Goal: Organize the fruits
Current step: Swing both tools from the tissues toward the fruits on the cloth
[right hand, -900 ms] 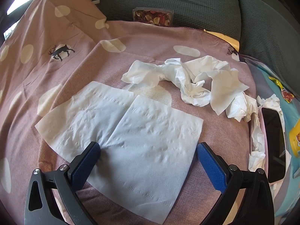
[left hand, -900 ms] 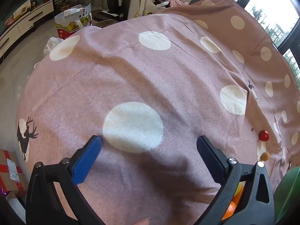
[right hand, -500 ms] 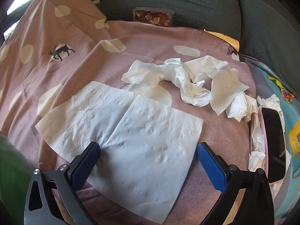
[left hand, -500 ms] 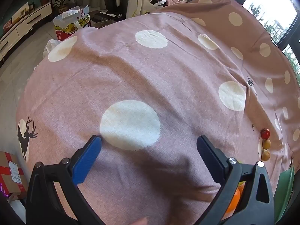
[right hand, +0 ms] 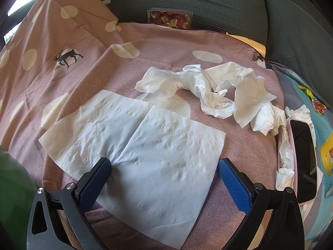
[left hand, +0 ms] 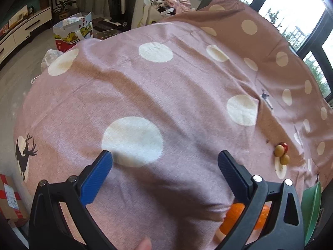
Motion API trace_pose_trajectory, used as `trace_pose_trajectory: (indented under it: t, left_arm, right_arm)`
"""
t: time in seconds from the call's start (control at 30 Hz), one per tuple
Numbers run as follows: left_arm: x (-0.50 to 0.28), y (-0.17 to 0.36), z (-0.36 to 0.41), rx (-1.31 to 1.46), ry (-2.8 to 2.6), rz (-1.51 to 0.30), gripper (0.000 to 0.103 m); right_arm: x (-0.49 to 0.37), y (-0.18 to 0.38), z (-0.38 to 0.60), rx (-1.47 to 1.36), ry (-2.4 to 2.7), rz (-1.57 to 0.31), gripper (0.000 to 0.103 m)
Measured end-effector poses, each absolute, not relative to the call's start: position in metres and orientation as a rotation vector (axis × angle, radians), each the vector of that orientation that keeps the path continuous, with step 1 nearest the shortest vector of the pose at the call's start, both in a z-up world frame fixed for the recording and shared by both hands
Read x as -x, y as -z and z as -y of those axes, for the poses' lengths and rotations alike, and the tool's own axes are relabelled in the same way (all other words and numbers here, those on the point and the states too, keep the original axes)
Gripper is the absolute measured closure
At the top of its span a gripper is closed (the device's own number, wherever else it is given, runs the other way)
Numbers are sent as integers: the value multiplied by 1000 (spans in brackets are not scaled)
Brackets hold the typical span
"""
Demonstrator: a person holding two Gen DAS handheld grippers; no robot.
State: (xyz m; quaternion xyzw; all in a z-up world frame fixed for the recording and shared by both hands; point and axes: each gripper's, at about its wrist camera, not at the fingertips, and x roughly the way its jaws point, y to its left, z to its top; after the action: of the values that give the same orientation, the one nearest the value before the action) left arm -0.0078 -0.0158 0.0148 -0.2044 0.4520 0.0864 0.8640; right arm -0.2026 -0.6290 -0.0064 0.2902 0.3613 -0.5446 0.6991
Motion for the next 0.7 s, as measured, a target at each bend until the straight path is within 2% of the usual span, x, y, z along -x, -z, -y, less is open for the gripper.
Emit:
trace_pose_trajectory:
  t: [0.17,0.33,0.5,0.7]
  left_arm:
    - [16,-35,30,426,-62,-871,2]
    - [30,-60,58,388,91,-775,2]
    - [41,-70,81,353,210,-761,5]
    - [47,-73,92,336,268,-765,6]
  right_arm:
    - [213,-9,615,-647,1094,-712,4]
    - [208,-72,563,-365,1066,-624,7]
    - [187,-109,502,-241,785,-550,7]
    - [149,-126,426,-176,419,-531,10]
